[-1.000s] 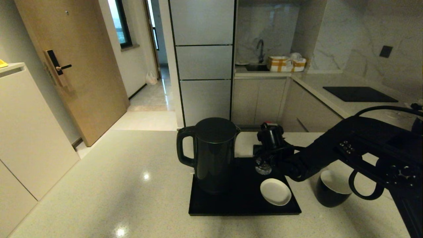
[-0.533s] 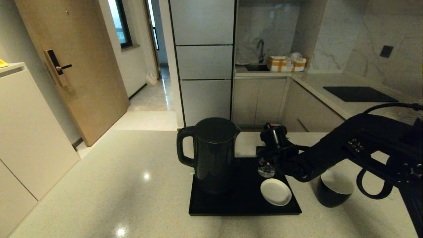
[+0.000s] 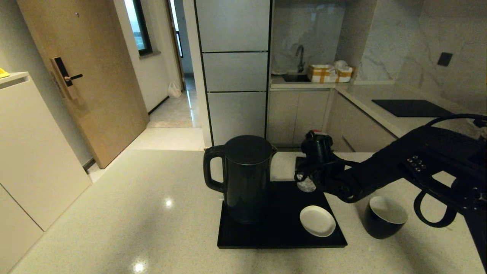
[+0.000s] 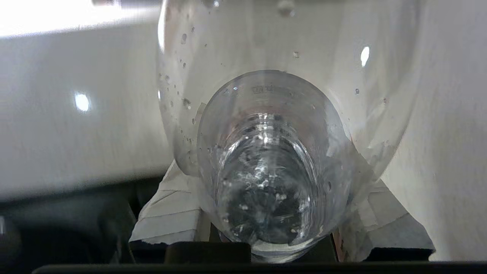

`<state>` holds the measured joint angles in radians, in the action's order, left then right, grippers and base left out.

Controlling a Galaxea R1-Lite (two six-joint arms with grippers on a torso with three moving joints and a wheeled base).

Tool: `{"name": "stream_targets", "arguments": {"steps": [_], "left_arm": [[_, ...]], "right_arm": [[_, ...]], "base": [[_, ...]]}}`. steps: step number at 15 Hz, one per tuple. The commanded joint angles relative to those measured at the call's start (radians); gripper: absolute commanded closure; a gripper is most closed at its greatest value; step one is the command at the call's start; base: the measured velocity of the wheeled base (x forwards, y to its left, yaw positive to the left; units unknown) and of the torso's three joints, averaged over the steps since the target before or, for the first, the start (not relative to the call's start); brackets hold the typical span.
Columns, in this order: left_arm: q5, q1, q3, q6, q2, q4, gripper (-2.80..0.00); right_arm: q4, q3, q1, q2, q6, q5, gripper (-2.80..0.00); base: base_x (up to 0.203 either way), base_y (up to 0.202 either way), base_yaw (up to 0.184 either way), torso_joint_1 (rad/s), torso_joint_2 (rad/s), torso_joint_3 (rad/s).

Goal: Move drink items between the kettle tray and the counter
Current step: Return the bottled water to its original position

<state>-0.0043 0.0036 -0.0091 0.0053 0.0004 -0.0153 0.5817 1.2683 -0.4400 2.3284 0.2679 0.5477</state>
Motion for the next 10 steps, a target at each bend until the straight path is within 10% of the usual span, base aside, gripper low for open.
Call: {"name": "stream_targets", "arguments": {"steps": [1, 7, 8, 10], "left_arm": [[0.000, 0.001, 0.000, 0.001, 0.000, 0.000, 0.00], [0.000, -0.001, 0.000, 0.001, 0.000, 0.000, 0.00], [0.000, 0.001, 0.000, 0.001, 0.000, 0.000, 0.00], [0.000, -0.001, 0.000, 0.002, 0.000, 0.000, 0.00]], "right_arm": [[0.012, 0.060, 0.000, 0.081, 0.002, 0.028, 0.00], [0.084, 0.071, -0.022, 0.200, 0.011, 0.084, 0.00], [0.084, 0.066, -0.022, 0.200, 0.011, 0.084, -2.80], [0.086, 0.048, -0.022, 0.187, 0.013, 0.083, -2.80]], "base": [[0.000, 0.000, 0.000, 0.000, 0.00, 0.000], [0.000, 0.000, 0.000, 0.000, 0.00, 0.000], [0.000, 0.000, 0.000, 0.000, 0.00, 0.000], [0.000, 0.000, 0.000, 0.000, 0.00, 0.000]]}}
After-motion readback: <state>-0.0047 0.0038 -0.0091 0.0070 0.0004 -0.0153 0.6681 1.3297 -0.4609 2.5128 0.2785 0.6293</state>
